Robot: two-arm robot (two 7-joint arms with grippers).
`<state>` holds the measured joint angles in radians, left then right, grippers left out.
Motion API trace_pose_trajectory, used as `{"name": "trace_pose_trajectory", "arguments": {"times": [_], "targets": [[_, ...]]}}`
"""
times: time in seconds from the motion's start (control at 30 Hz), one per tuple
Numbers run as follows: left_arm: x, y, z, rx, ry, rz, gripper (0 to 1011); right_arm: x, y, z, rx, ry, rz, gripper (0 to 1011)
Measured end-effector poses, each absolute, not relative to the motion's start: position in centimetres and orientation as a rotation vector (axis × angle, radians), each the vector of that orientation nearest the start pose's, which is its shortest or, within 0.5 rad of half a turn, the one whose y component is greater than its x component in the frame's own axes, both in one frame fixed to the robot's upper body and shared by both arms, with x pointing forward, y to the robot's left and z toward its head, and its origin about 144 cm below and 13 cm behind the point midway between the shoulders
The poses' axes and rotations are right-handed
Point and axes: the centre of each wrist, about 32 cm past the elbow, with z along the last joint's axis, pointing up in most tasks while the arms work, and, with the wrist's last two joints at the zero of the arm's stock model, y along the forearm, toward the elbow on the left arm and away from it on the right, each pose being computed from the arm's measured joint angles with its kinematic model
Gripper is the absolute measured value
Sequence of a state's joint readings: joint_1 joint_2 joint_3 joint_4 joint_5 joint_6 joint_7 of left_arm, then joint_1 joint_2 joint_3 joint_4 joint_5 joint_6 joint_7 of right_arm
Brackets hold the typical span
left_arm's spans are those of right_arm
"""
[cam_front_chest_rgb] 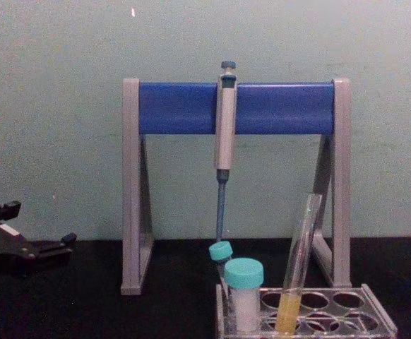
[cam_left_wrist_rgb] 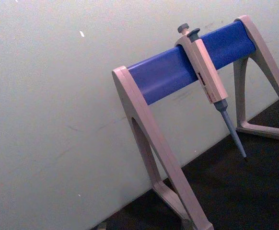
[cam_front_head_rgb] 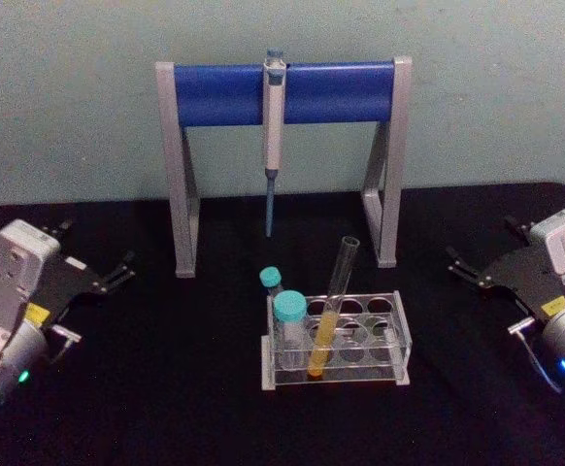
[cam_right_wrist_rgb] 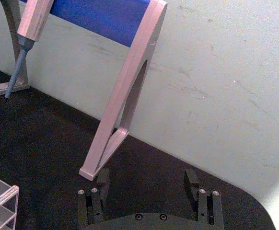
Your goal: Pick up the test tube from the test tube rack, shake it, then place it back into the test tube rack.
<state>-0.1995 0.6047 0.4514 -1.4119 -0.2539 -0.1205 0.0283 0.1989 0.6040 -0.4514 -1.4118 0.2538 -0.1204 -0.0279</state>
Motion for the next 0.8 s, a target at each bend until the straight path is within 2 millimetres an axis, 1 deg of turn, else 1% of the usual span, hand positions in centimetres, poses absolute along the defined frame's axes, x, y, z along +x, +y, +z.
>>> {"name": "trace_pose_trajectory", "arguments": {"times": [0.8], "targets": [[48.86,30.97,113.98,0.304,-0.285,1.248,1001,48.86,-30.97,113.98,-0.305,-0.285,-1.248,1000]]}}
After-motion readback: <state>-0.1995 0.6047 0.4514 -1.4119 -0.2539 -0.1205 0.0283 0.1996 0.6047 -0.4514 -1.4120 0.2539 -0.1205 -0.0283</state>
